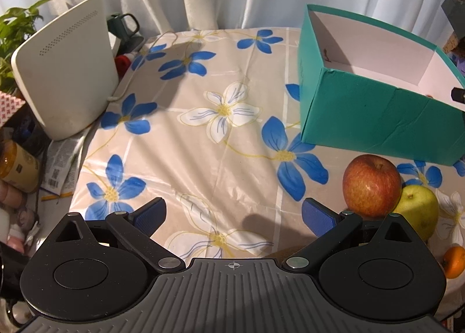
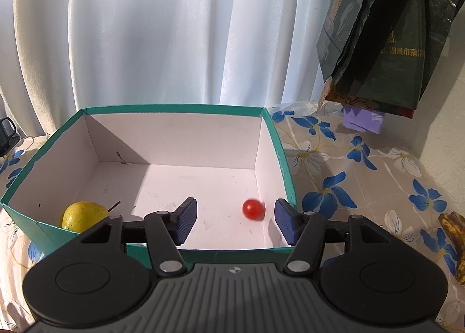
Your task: Organize fruits
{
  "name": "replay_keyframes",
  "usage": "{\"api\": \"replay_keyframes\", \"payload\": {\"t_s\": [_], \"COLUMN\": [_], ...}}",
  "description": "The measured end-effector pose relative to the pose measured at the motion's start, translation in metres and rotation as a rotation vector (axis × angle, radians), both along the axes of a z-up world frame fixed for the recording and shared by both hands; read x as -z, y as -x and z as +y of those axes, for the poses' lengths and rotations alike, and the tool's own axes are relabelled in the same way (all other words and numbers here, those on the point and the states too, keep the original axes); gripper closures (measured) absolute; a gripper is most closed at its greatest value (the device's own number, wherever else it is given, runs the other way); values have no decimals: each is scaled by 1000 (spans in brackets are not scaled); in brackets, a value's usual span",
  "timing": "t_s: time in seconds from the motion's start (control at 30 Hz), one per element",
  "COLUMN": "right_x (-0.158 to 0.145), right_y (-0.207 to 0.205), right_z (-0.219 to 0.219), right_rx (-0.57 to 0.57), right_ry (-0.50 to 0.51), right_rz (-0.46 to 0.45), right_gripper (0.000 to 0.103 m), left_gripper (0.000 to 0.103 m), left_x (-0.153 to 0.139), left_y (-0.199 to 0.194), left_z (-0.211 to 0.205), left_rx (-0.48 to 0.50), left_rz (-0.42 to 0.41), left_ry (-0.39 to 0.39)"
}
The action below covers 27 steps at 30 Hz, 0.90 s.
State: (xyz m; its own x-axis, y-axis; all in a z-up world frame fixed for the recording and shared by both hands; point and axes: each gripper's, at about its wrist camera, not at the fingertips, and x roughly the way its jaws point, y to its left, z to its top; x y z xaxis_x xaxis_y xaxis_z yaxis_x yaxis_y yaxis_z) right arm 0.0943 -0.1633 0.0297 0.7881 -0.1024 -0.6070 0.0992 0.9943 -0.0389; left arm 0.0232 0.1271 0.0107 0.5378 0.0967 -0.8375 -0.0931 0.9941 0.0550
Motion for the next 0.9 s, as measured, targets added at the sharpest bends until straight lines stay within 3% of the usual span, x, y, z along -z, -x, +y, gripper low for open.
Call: {"api": "replay_keyframes", "payload": {"t_s": [0.07, 0.1, 0.23, 0.37, 0.5, 0.67, 0.9], "right_x": [-6, -10, -31, -48, -44, -41, -38], "right_y": [6, 10, 40, 82, 101, 115, 129], "right_z": [0, 1, 8, 13, 24, 25, 19], "right_rx": [-4, -16, -60, -125, -209, -188, -128], "right_ry": [-3, -12, -41, -88, -122, -191, -205], "right_rz": [-22, -37, -137, -289, -231, -209, -191], "right_gripper": [29, 16, 2, 0, 0, 0, 0], "left_gripper": [1, 1, 1, 1, 1, 1, 0], "left_x": [2, 3, 9, 17, 19, 19, 10], "left_y": [3, 5, 14, 20, 22, 21, 30], "left_z": [-1, -2, -4, -5, -7, -9, -9], "left_rx": [16, 25, 67, 82, 84, 103, 215], "left_rz": [-6, -6, 3, 11, 7, -3, -27], "left_ry": [-12, -20, -44, -71, -94, -104, -2]}}
